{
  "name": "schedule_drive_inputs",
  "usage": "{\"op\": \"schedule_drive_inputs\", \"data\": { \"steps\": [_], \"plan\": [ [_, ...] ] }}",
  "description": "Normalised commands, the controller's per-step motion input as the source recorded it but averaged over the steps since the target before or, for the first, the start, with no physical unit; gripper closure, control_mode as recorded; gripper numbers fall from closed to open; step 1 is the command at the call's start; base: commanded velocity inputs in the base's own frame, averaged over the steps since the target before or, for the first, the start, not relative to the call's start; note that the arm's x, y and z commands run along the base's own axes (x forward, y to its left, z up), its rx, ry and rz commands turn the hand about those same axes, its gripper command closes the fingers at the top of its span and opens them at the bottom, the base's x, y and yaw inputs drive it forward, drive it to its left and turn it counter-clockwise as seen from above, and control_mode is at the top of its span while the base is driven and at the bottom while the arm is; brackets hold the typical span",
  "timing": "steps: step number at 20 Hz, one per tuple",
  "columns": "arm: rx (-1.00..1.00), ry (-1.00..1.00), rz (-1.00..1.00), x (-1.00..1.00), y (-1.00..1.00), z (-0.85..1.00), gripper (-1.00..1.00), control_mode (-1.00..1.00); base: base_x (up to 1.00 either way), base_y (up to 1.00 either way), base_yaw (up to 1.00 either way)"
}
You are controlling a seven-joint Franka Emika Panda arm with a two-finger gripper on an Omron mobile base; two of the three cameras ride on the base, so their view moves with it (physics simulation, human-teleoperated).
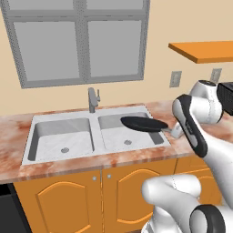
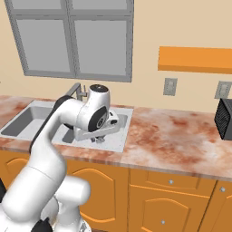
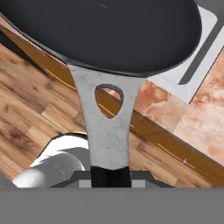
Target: Move the pot and pan from the stove into the sink.
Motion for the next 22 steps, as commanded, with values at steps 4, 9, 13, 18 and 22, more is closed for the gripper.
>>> {"op": "schedule_drive_inputs", "data": {
  "steps": [4, 9, 13, 18, 22],
  "plan": [
    [-0.04, 0.06, -0.02, 0.68, 0.15, -0.13, 1.00, -1.00, 0.00, 0.00, 0.00],
    [-0.05, 0.06, -0.02, 0.65, 0.18, -0.15, 1.00, -1.00, 0.00, 0.00, 0.00],
    [-0.05, 0.04, -0.03, 0.62, 0.17, -0.15, 1.00, -1.00, 0.00, 0.00, 0.00],
    [-0.05, 0.01, -0.02, 0.56, 0.12, -0.19, 1.00, -1.00, 0.00, 0.00, 0.00],
    [-0.07, 0.01, -0.01, 0.42, 0.13, -0.23, 1.00, -1.00, 0.00, 0.00, 0.00]
  ]
}}
